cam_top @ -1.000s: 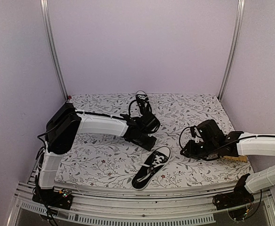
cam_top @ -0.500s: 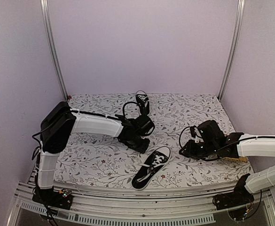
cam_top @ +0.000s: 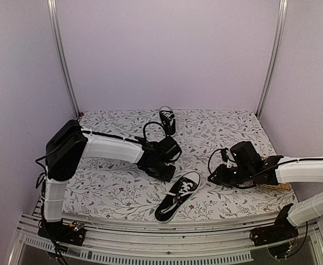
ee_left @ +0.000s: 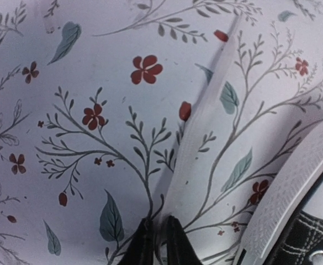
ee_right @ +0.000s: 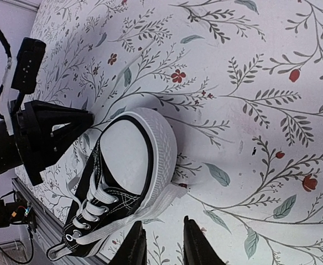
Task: Tie the shoes
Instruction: Pick up the shoelace from the center of the board.
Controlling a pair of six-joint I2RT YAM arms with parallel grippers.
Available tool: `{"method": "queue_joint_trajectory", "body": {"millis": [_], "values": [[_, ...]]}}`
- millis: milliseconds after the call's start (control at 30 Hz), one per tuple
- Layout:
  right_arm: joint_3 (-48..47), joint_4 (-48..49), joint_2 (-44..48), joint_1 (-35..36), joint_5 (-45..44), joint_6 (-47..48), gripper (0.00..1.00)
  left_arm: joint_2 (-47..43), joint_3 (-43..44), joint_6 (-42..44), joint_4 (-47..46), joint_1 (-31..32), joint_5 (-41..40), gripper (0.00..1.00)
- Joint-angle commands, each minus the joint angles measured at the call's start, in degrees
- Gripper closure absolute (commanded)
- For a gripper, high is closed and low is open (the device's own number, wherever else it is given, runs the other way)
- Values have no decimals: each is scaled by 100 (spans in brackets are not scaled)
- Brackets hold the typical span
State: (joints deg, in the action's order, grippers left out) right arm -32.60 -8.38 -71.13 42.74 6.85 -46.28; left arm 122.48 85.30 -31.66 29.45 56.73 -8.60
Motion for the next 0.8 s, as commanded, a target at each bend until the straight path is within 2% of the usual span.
{"method": "queue_joint_trajectory", "body": {"millis": [0,200,300,467,600,767], "values": [[9,190,-175,15,134,43,71,-99,-253,-178,132,118,-57,100],[152,698,-390,82,334,397,50,-1151,-964,-589,-651,162,-491,100],[317,953,-498,206,233,640,43,-1731,-1415,-805,-1148,128,-437,100],[571,1373,-716,544,-180,744,43,-2259,-1952,-1020,-1673,-13,-70,100],[699,1608,-886,697,-501,674,50,-2421,-2120,-1048,-1778,-75,76,100],[830,1692,-849,716,-793,561,53,-2547,-2233,-1053,-1828,-92,124,100]]}}
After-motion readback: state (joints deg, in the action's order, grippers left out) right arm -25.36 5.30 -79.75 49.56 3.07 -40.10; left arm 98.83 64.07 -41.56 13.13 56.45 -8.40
